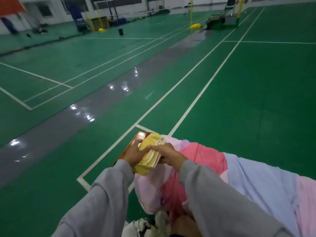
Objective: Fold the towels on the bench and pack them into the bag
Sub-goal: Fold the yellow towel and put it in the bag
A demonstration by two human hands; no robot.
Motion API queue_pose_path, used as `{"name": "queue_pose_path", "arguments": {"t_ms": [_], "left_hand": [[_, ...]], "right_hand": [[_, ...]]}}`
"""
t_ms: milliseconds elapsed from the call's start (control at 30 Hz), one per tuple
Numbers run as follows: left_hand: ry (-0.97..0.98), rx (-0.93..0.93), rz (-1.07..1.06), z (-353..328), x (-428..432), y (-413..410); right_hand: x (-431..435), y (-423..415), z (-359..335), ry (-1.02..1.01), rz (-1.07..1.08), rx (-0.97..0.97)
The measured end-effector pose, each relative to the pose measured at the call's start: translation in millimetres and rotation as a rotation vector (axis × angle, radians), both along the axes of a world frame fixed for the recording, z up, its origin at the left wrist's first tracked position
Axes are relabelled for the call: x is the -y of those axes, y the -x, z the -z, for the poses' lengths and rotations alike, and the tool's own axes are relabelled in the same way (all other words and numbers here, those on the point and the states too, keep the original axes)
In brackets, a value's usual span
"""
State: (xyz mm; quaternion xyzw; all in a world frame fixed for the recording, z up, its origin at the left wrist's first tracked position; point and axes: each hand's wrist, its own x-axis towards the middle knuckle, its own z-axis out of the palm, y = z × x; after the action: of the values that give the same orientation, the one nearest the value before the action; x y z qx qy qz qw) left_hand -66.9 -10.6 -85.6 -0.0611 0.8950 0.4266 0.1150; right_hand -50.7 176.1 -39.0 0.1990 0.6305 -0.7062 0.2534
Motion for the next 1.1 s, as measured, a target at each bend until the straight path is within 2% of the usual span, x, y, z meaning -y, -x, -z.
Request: {"name": "queue_pose_path", "arguments": {"t_ms": [100,200,267,333,400,467,567,700,867,967,1100], "left_hand": [[0.137,-0.046,-0.03,-40,10,-18],[0.233,-0.124,-0.039,-41,24,-8],[0.283,-0.118,0.029,-27,30,-2],[0.456,-0.016,0.141,1,26,-2],[0.678,0.026,0.179,25,15,-12],[0.797,-0.019,0.138,36,3,-22],[0.815,-0.045,0.056,40,-1,-19],[0.831,-0.027,0.006,42,5,-10],[0.83,0.012,-0.081,42,-3,-3],[0.777,0.053,-0.049,41,-3,-1],[0.747,0.039,0.036,31,13,-4]], "right_hand": [[36,13,3,-0.01,-0.024,0.001],[64,24,14,-0.007,-0.048,-0.019],[72,25,25,-0.182,-0.148,-0.076],[69,19,33,-0.444,-0.277,-0.209],[63,13,35,-0.55,-0.348,-0.358],[58,12,41,-0.65,-0.414,-0.501],[52,14,48,-0.879,-0.475,-0.665],[39,11,56,-1.184,-0.804,-0.654],[39,1,46,-1.375,-0.747,-0.773],[41,-5,43,-1.408,-0.71,-0.798],[39,1,21,-1.158,-0.714,-0.601]]}}
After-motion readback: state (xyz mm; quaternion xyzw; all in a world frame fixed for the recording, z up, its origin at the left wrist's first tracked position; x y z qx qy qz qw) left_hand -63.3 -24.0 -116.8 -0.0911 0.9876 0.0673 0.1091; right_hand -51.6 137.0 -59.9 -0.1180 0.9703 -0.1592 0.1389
